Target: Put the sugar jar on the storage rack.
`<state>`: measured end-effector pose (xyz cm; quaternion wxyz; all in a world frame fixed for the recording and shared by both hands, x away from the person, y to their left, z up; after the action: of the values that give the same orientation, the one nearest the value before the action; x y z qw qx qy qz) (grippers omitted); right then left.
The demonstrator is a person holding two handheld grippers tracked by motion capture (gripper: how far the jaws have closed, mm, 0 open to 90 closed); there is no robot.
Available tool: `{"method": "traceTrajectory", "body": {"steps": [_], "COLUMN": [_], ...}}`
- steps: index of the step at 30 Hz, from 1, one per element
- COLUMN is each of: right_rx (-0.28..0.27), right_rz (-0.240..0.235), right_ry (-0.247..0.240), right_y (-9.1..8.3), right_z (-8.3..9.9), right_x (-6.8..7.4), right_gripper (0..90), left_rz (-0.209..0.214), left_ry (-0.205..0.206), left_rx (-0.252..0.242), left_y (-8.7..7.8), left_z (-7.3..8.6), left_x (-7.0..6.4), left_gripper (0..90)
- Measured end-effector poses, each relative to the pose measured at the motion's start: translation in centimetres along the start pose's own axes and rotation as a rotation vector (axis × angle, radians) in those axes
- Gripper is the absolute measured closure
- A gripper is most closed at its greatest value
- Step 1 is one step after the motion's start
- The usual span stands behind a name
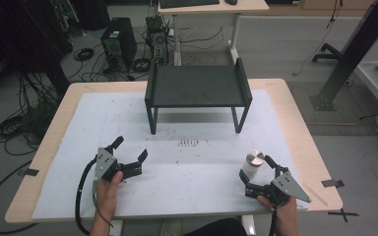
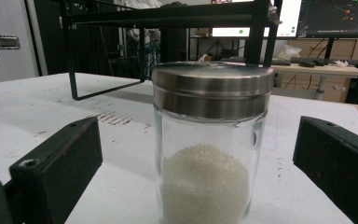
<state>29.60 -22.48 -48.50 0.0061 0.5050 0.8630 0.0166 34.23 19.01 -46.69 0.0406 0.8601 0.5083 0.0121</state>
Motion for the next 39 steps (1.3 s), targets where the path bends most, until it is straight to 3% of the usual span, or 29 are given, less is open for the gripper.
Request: {"method": "traceTrajectory", "body": {"steps": [39], "right_rx": [0.025], "right_rz": [-0.026], "right_ry": [0.016], "right_y": [1.4], "right_z": [0.2], "right_x": [0.0], "right_gripper": [1.5], "left_rz": [-0.001], "left_ry": [0.0], "left_rx": [0.0], "left_y": [0.0], "left_z": [0.0], "left_x": [0.0], "left_gripper": [1.3]}}
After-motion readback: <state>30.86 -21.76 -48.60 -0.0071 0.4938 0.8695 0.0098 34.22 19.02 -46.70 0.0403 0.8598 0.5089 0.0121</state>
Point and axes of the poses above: each handheld gripper's, and its own axes: y roughly forward along the jaws, z roughly out of its underside, x roughly to its left, the point moved 6 cm from there along y, roughly forward along the jaws, and after that the axes turned 4 degrees about -x, right-handed, at the moved point
